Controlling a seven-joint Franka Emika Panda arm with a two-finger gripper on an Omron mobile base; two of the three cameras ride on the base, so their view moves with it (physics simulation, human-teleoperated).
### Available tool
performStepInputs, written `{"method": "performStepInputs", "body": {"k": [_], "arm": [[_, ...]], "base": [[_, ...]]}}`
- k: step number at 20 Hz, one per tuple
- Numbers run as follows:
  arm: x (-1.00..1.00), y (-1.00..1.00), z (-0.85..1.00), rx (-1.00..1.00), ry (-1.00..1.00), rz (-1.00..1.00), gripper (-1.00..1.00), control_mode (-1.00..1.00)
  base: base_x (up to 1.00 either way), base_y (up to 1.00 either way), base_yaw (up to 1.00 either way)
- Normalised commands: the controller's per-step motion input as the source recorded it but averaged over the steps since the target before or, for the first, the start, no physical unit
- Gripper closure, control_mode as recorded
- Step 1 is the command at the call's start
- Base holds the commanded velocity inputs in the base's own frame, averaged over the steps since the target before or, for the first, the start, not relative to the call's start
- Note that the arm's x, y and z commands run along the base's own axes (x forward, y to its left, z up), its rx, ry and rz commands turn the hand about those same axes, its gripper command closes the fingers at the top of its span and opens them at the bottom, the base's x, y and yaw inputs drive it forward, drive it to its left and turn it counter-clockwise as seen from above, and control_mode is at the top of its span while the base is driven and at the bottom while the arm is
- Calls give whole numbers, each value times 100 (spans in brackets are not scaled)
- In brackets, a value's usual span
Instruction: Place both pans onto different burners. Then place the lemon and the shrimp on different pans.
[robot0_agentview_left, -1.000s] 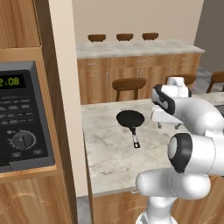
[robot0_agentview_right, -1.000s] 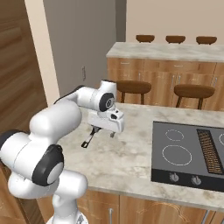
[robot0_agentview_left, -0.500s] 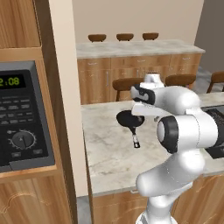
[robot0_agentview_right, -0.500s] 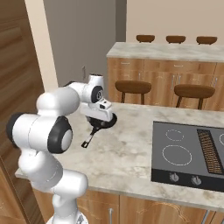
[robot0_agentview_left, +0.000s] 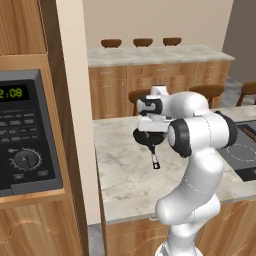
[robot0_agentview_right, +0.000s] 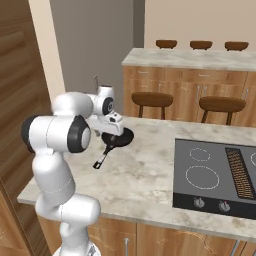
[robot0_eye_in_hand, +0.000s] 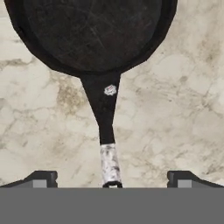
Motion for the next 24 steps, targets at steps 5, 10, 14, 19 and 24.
{"method": "performStepInputs", "body": {"k": [5, 10, 14, 19, 24], "arm": [[15, 20, -46, 0, -4, 0, -100, -100], [9, 0, -36, 0, -10, 0, -100, -100], [-3, 0, -32, 0, -10, 0, -100, -100], [-7, 0, -24, 0, -8, 0, -100, -100], [-1, 0, -17, 2, -3, 0, -100, -100]], "base": [[0, 0, 0], [0, 0, 0], [0, 0, 0], [0, 0, 0], [0, 0, 0]]}}
